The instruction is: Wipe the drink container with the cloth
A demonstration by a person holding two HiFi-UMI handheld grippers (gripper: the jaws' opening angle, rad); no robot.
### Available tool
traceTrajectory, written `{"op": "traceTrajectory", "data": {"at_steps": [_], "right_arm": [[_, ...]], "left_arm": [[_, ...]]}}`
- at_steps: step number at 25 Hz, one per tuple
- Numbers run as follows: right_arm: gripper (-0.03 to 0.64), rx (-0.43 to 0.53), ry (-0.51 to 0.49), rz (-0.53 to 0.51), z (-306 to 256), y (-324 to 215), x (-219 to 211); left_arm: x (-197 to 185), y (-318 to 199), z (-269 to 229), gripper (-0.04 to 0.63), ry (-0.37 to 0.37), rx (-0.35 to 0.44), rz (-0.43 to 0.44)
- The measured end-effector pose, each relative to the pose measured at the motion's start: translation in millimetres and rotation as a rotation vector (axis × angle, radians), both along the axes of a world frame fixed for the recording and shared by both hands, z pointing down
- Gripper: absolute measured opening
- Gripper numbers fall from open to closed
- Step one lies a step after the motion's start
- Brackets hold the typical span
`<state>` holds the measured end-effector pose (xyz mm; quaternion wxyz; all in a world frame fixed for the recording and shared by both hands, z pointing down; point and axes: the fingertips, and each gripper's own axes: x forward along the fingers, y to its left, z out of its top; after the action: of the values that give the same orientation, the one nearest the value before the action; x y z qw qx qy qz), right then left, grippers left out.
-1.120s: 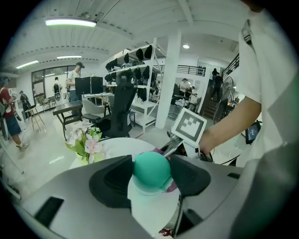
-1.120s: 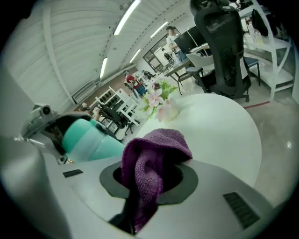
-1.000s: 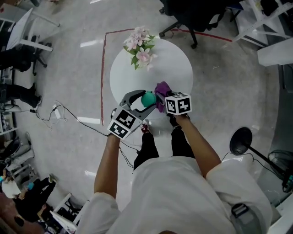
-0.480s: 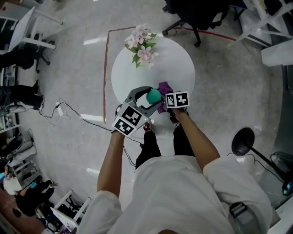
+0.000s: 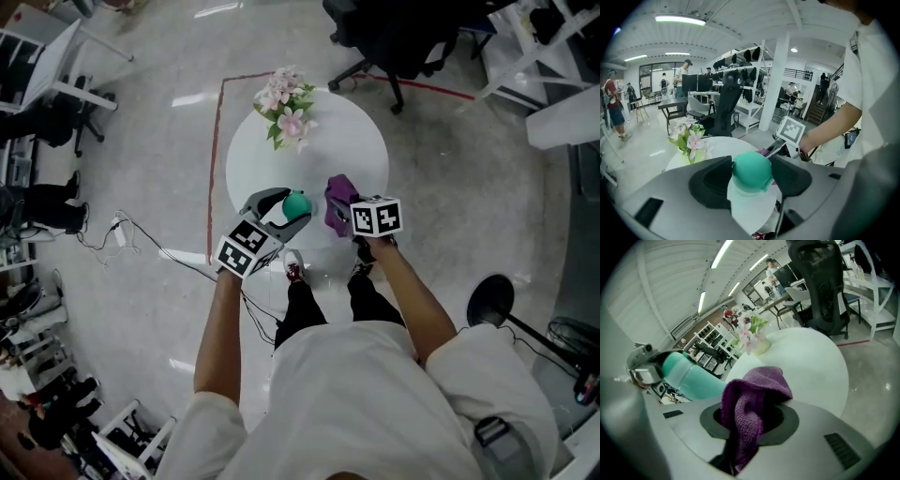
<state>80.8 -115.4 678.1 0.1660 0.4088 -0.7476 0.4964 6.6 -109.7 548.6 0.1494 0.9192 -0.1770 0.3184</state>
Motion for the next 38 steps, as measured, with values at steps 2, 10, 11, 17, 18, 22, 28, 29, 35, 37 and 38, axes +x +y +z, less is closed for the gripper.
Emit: {"op": "traceTrajectory", "data": {"at_steps": [2,10,11,17,18,22,28,29,35,37,38], "right_arm": [[0.104,0.031,-0.035,-0.005,-18.4,0.6,7.4],[0.104,0.152,-0.108,-0.024,-98.4,-8.9,25.5],[0.104,0.155,-0.116,-0.028,-102.9,-9.7,25.8],[0.104,0.142,-0.128,-0.072,-112.5,-4.8,21.1],[0.104,0.143,-0.131,-0.077,-114.5,-4.4,20.2],[0.105,0.151,-0.154,-0.085,-124.3,-2.6,16.0],[0.106,0.165,-0.182,-0.062,-142.0,-5.4,13.2],[0.106,0.163,-0.190,-0.062,-143.2,-4.5,11.0],[0.106,0.124,-0.269,-0.087,-146.8,8.5,-18.9],[0.106,0.130,-0.286,-0.070,-150.4,11.7,-27.0],[0.106,0.138,-0.289,-0.056,-152.1,12.3,-30.3]], "left_arm": [[-2.9,-2.1,0.0,0.279,0.014,-0.014,-0.068],[-16.2,4.0,0.4,0.347,-0.046,-0.090,-0.548],[-14.9,3.7,1.1,0.347,-0.055,-0.098,-0.588],[-9.0,-2.7,12.1,0.325,-0.064,-0.140,-0.707],[-8.7,-3.3,12.8,0.308,-0.077,-0.133,-0.702],[-8.7,-1.9,13.6,0.293,-0.100,-0.115,-0.620],[1.0,3.5,12.8,0.293,-0.110,-0.085,-0.208],[2.6,6.0,13.1,0.293,-0.111,-0.078,-0.112],[-4.1,11.6,16.7,0.293,-0.146,-0.062,0.334],[-6.6,12.5,18.5,0.293,-0.161,-0.056,0.460],[-7.9,12.7,19.6,0.293,-0.168,-0.053,0.518]]}}
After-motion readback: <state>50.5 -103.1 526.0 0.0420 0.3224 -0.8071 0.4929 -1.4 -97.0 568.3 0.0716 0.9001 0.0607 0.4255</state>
